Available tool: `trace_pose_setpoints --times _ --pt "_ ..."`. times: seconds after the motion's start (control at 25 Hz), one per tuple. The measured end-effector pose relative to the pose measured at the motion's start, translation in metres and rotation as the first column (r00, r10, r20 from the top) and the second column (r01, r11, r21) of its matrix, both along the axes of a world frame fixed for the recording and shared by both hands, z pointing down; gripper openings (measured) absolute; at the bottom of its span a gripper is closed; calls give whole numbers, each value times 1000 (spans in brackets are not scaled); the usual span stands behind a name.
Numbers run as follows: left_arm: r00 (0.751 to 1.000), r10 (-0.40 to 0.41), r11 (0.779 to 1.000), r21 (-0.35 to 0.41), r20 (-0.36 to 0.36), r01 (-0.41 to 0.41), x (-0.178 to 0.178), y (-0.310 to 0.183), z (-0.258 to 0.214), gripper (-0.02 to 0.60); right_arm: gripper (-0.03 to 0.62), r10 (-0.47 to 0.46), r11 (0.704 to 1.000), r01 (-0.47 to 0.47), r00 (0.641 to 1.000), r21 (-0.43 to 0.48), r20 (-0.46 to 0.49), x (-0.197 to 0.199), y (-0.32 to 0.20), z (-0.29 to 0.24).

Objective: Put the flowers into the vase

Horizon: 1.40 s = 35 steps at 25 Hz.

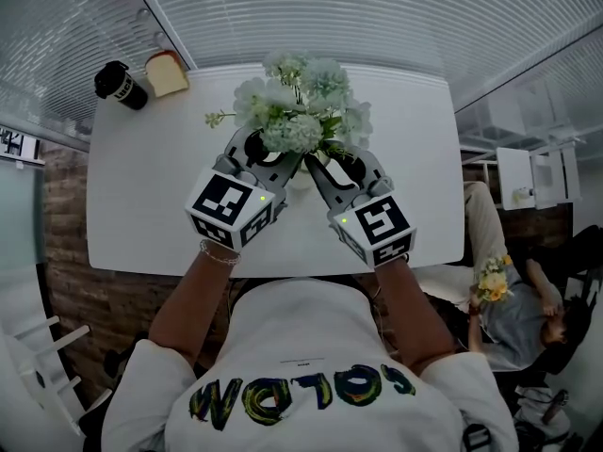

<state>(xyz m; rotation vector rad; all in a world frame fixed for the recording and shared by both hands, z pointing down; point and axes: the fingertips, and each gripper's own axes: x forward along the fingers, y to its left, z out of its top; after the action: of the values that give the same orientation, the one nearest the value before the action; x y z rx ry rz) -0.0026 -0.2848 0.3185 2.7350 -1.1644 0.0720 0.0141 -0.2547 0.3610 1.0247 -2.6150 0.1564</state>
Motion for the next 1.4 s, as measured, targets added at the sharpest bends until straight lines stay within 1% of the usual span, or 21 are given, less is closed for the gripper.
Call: trace_pose_setpoints --times 0.08,0.12,0.16,0.2,0.32,0.56,0.68,0.8,0.88,1.0,1.16,1.32,1.4 --pt "1000 -1 1000 -8 -1 1 0 0 4 123 121 -16 1000 16 999 -10 34 -1 2 -2" --pt "1000 -1 1000 -12 -2 1 0 0 6 123 154 -22 1000 23 998 -17 59 -1 2 -4" --pt "1000 0 1000 -16 -3 0 1 0 7 121 172 -25 999 27 996 -21 85 0 2 -7" --pt "1000 0 1000 -18 -5 0 1 0 8 118 177 -24 999 27 994 -24 106 1 2 -10" --pt "1000 -2 1000 -18 -12 2 0 -1 7 112 209 -18 999 22 992 -32 125 3 -2 -14" --pt "1000 -4 1000 -14 -18 4 0 -1 5 117 213 -35 998 43 986 -48 164 8 -2 -18" --pt "1000 -10 1000 -19 -13 10 -2 1 9 117 212 -28 999 36 984 -39 176 14 -1 -22" --pt "1000 -7 1000 -24 -5 7 -3 2 13 117 201 -22 999 26 983 -23 182 17 -4 -27" --pt "1000 1 1000 -29 -1 -1 -2 2 15 123 179 -19 1000 22 983 -15 184 17 -5 -30" --pt "1000 19 999 -35 8 -18 3 8 19 150 160 -25 1000 26 983 -7 179 18 -2 -29" --pt "999 26 999 -35 21 -26 5 13 23 178 152 -29 999 31 982 -11 184 20 4 -25" --pt "999 36 999 -40 14 -35 6 18 26 203 155 -38 999 41 980 -11 198 23 9 -25" --pt "999 38 999 -37 12 -38 9 24 27 212 169 -39 999 41 976 -9 212 28 15 -23"
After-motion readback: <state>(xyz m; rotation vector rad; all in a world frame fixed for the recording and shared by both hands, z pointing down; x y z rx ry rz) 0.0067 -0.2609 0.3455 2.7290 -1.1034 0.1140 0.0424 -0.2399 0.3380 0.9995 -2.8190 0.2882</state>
